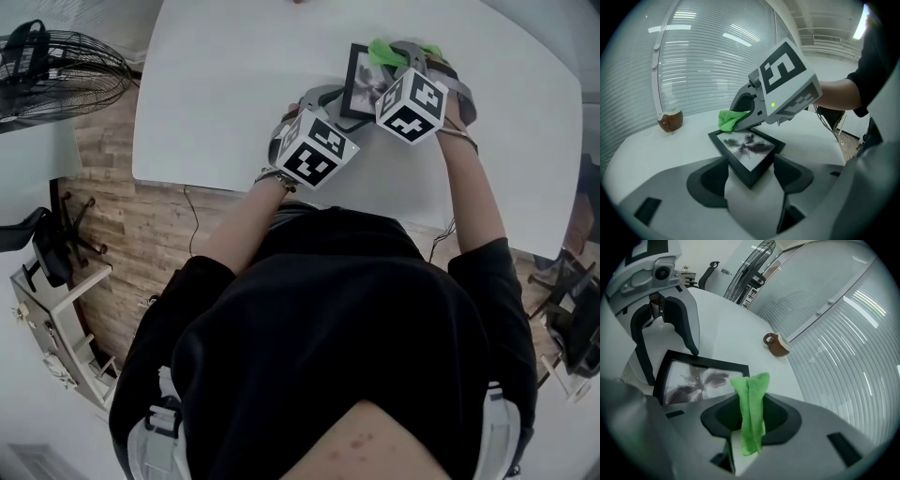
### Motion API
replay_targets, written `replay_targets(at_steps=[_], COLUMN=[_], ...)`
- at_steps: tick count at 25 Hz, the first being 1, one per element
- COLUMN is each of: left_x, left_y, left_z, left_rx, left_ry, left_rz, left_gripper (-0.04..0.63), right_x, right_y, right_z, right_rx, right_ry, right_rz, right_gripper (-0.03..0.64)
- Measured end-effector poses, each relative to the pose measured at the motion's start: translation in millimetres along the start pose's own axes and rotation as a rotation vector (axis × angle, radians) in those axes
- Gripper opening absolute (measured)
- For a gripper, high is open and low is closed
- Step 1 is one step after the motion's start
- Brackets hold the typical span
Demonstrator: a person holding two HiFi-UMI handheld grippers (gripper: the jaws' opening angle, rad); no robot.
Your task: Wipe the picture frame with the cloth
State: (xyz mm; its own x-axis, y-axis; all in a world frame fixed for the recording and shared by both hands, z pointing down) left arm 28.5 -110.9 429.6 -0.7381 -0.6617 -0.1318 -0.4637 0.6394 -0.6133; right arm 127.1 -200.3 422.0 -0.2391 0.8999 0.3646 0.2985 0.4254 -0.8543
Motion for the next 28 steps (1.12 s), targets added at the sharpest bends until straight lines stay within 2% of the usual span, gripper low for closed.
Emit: replay_targets(at_steps=[10,28], left_x=[0,0], left_y=[0,0], left_z=[0,-1], left_rx=[0.002,-0.002], left_ry=[0.0,-0.004], left_rz=[0.0,0.003], left_gripper=[0.313,0.313], right_x=[12,33], right_y=[2,6], right_z=[-2,-1], right_rx=[-0.002,0.017], right_ry=[0.001,0.009], right_rz=[-0.026,-0.022], right_gripper=[0.115,0.112])
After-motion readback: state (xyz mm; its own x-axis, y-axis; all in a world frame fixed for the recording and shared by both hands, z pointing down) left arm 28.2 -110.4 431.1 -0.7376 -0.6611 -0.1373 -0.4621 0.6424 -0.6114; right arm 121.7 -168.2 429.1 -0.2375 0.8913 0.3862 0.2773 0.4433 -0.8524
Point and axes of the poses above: the fingertips, and each gripper's own axes: y backward along the fingers, x to its left, z out of its top, the point moved 7 cm from there along y, backward along the fingers, and after that the axes turned 15 degrees about z, right-handed, at the moved point
